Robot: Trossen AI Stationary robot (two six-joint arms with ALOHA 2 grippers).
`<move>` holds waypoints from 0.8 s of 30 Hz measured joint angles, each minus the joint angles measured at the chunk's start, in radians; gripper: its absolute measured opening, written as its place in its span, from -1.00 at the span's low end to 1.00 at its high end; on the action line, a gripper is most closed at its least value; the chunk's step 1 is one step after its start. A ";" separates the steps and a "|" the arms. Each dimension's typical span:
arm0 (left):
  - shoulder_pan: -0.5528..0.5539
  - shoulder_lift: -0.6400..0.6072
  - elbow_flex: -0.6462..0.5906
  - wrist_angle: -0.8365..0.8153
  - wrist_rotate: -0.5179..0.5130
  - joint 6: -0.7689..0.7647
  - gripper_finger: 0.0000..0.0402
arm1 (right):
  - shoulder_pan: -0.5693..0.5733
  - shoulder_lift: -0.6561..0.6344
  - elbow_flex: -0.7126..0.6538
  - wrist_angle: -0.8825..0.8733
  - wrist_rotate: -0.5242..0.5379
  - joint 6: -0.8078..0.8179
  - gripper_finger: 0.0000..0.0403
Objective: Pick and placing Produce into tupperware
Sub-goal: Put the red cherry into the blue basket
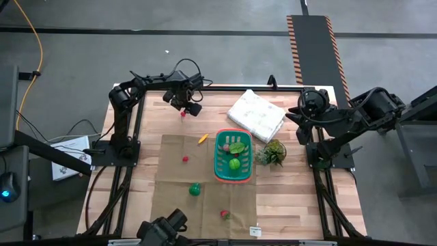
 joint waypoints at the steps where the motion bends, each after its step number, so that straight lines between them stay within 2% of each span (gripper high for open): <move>1: 0.004 0.000 0.000 0.000 0.000 0.000 -0.23 | 0.000 0.000 0.000 0.000 0.000 0.000 -0.56; 18: 0.005 0.000 0.000 -0.005 0.023 0.004 -0.23 | 0.000 0.000 0.000 0.000 0.010 -0.011 -0.56; 24: 0.004 0.040 0.000 -0.027 0.032 0.004 -0.23 | 0.000 0.000 0.000 0.000 0.011 -0.011 -0.56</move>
